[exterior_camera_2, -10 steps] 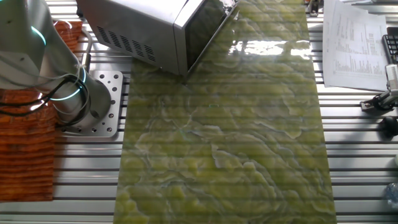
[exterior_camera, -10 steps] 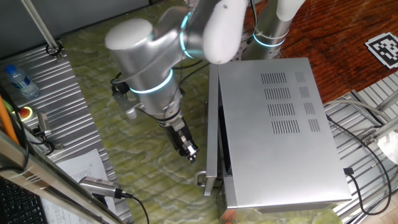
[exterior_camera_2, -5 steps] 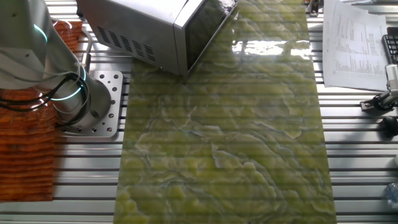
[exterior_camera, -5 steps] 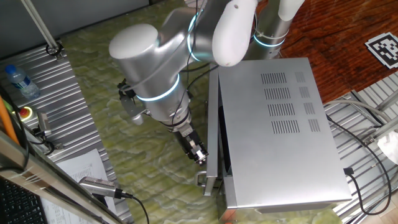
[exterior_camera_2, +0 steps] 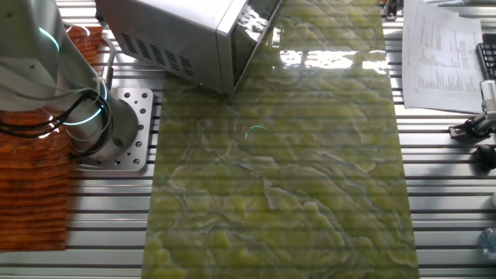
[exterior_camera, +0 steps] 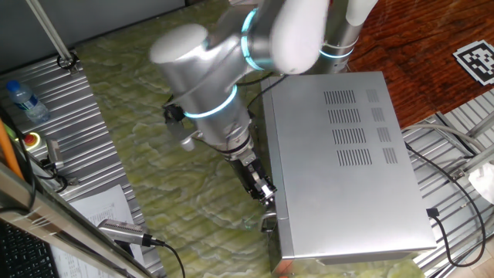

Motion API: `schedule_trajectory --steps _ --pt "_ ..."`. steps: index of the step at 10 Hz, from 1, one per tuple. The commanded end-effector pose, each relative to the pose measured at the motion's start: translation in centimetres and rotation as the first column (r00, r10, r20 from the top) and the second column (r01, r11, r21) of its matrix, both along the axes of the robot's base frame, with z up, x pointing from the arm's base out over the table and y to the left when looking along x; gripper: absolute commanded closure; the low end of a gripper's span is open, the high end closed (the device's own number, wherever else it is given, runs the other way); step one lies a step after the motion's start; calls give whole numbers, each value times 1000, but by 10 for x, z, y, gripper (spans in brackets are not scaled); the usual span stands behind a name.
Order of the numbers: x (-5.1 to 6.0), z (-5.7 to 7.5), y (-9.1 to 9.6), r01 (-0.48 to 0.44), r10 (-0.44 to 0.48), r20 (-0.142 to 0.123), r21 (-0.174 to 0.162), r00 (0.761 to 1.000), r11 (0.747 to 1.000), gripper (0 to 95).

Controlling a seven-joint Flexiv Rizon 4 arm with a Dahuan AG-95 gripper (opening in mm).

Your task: Close the microwave door

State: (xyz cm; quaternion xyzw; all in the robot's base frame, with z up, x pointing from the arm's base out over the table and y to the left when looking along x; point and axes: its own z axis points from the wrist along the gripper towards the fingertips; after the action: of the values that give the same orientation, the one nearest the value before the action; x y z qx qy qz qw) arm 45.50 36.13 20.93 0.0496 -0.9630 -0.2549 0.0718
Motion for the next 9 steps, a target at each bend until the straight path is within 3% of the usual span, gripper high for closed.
schedule_trajectory --steps 1,2,3,6,7,8,9 --pt "1 -2 4 19 -20 -3 -30 1000 999 950" --pt "2 -2 4 13 -13 -1 -42 1000 999 950" --pt "5 -3 1 6 -5 5 -94 1000 996 950" --pt "13 -4 -13 -3 7 28 -121 1000 993 950" --pt "17 -4 -24 -10 19 50 -175 999 984 950" --pt "22 -4 -38 -10 31 78 -257 996 966 950" --pt "26 -5 -52 -8 40 96 -310 995 951 950"
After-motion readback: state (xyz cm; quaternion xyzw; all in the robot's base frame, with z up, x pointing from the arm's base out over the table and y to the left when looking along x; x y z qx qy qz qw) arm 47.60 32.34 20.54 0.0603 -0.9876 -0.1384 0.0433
